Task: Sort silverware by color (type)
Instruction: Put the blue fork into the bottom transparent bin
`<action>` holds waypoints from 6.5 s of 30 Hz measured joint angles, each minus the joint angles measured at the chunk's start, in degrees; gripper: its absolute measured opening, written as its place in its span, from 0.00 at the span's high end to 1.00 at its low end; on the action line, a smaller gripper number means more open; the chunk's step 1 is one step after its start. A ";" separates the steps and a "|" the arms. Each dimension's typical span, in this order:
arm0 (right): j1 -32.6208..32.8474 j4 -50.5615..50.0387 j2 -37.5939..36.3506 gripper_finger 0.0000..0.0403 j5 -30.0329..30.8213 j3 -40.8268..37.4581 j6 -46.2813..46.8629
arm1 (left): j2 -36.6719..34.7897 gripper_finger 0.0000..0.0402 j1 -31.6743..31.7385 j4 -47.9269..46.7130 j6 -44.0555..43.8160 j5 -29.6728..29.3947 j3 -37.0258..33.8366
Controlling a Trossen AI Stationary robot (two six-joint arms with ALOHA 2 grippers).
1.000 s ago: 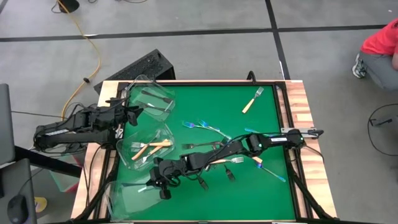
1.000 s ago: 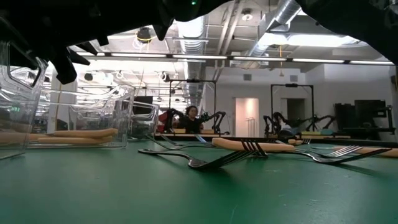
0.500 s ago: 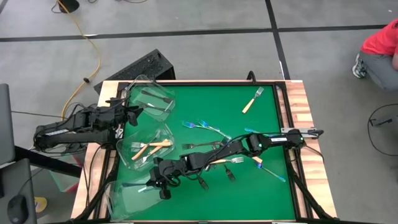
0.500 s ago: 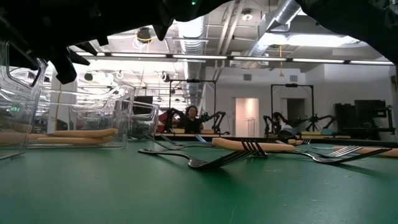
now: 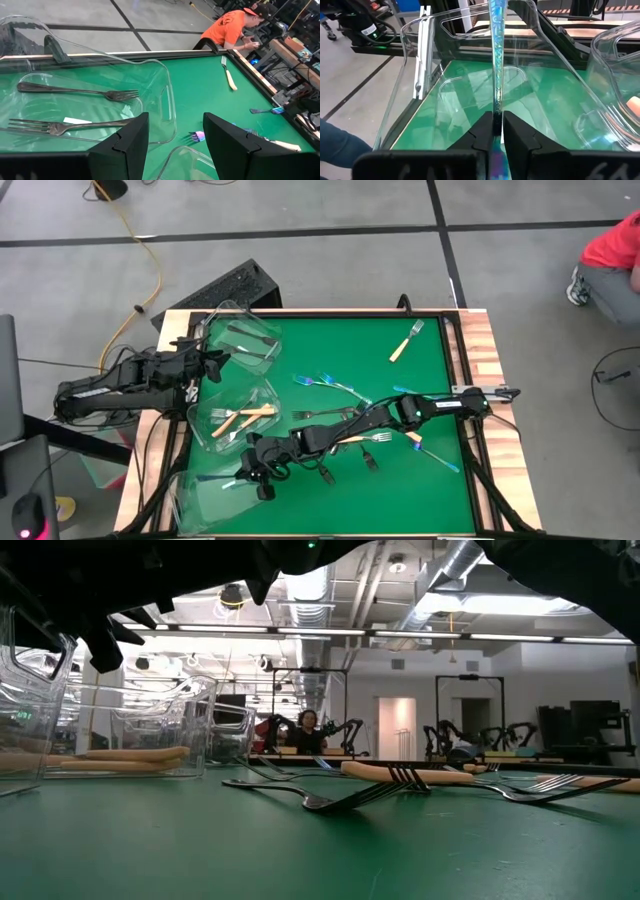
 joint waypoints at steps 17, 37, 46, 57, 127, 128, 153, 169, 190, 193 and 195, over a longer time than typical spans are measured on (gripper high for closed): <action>-0.35 0.50 -1.86 0.79 0.21 1.19 0.48 | 0.00 0.57 -0.01 -0.02 -0.06 0.37 0.00; -5.66 -49.96 -28.92 0.79 11.11 1.05 10.72 | 0.00 0.57 -0.02 -0.02 -1.57 3.32 0.00; -2.12 -85.13 -35.44 0.79 26.20 1.05 34.96 | -0.02 0.57 -0.02 0.00 -2.14 3.41 0.00; 10.08 -87.10 -38.74 0.79 24.87 -13.94 54.49 | 0.00 0.57 -0.02 0.18 -2.84 3.06 -0.11; 22.03 -39.82 -74.34 0.92 -3.99 -100.19 85.52 | 0.02 0.57 0.00 -0.03 -2.63 1.35 -0.33; 22.05 -39.78 -74.31 0.95 -4.08 -100.19 85.60 | 0.02 0.57 0.00 -0.04 -2.63 1.31 -0.33; 22.10 -34.45 -74.10 0.99 21.32 -85.85 87.58 | 0.02 0.57 0.00 -2.64 -2.62 1.25 -0.35; 11.11 -14.36 -55.21 0.99 28.23 -69.88 61.20 | 0.02 0.57 -0.01 -2.64 -2.68 1.28 -0.35; -3.15 -14.10 -26.56 0.99 13.38 -17.90 17.54 | 0.02 0.57 0.00 -4.78 -2.82 1.43 -0.35; -3.13 -13.48 -22.20 0.99 10.90 -10.26 13.46 | 0.02 0.57 0.00 -4.92 -2.86 1.79 -0.35; -3.13 -14.17 -18.86 0.99 9.02 -5.51 10.88 | 0.00 0.57 0.00 -4.95 -2.86 1.78 -0.35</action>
